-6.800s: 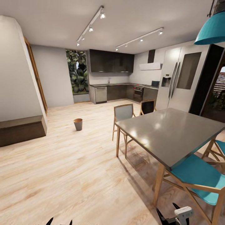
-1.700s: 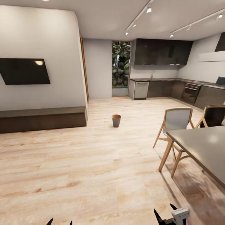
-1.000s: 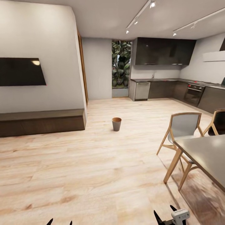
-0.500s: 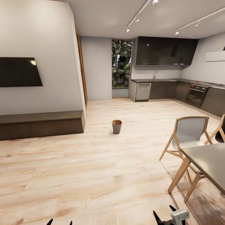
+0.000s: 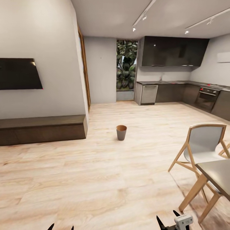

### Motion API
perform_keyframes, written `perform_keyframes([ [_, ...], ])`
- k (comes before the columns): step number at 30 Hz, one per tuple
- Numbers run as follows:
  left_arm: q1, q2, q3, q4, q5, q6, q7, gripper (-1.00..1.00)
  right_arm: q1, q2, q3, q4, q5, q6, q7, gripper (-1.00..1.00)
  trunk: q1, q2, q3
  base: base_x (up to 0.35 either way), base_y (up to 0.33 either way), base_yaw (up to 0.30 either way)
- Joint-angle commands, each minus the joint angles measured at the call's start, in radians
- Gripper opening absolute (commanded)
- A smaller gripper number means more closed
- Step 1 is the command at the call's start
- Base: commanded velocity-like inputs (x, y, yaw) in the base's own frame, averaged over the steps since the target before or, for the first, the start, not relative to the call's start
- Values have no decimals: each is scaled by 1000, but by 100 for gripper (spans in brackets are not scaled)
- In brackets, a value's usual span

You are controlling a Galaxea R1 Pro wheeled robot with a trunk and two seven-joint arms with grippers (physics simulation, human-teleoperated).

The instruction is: Put the three can of soda from the living room inside the tash can in the kitchen.

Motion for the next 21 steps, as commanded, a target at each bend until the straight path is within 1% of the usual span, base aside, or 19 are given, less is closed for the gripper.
perform_keyframes([
  [1, 0, 0, 0, 0, 0, 0, 0, 100, 0, 0, 0, 0, 0, 0, 0, 100, 0, 0, 0, 308, 0, 151],
  [8, 0, 0, 0, 0, 0, 0, 0, 100, 0, 0, 0, 1, 0, 0, 0, 100, 0, 0, 0, 308, 0, 195],
  [21, 0, 0, 0, 0, -1, 0, 1, 100, 0, 1, 0, 2, 0, 0, 0, 100, 0, 0, 0, 308, 0, 238],
])
